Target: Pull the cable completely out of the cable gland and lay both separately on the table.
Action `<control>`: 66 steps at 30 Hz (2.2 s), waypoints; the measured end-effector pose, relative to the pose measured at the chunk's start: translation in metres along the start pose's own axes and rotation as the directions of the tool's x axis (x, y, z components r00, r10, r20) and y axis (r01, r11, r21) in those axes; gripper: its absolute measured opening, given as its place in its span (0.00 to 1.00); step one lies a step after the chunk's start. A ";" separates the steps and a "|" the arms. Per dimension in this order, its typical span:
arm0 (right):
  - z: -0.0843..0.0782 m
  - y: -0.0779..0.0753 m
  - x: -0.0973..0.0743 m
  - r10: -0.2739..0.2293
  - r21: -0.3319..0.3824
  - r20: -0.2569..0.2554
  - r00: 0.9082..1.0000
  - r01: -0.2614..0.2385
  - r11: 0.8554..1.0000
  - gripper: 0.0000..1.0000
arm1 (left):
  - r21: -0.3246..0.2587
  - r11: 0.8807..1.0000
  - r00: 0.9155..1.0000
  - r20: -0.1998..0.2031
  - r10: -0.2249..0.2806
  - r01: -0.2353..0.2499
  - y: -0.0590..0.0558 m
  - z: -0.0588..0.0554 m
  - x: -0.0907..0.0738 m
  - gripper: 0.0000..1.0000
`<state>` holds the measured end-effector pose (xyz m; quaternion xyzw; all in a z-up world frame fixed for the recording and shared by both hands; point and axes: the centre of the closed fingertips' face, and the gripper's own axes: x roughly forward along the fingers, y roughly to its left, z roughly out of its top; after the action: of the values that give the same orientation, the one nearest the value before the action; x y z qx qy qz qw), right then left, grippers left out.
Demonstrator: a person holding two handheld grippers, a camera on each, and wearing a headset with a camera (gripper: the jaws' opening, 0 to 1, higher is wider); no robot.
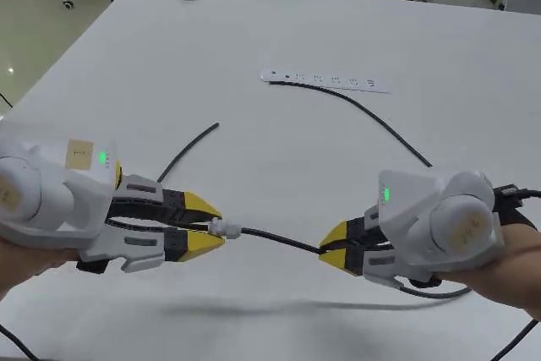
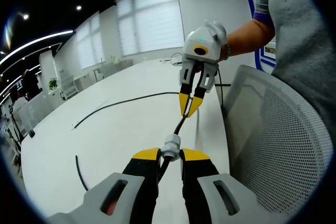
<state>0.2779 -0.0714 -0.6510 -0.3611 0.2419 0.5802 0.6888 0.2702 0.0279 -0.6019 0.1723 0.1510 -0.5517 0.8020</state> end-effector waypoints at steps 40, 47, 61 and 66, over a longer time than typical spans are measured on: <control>0.065 0.006 0.003 0.021 0.035 0.140 0.990 -0.026 0.999 0.09 | -0.008 1.000 1.000 -0.018 -0.012 0.012 -0.007 0.003 0.015 0.15; 0.079 0.007 0.004 0.024 -0.003 0.153 0.988 -0.024 1.000 0.08 | -0.002 1.000 1.000 -0.016 -0.013 0.013 -0.006 0.004 0.015 0.15; 0.079 0.005 0.007 0.019 -0.004 0.144 0.989 -0.019 1.000 0.04 | 0.001 1.000 1.000 -0.012 -0.021 0.021 -0.007 0.005 0.018 0.15; 0.079 0.005 0.009 0.023 -0.005 0.143 0.989 -0.022 1.000 0.04 | 0.003 1.000 1.000 -0.009 -0.023 0.023 -0.007 0.007 0.018 0.15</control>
<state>0.2684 -0.0038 -0.6096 -0.3170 0.1950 0.6128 0.6971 0.2704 0.0077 -0.6038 0.1744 0.1557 -0.5603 0.7946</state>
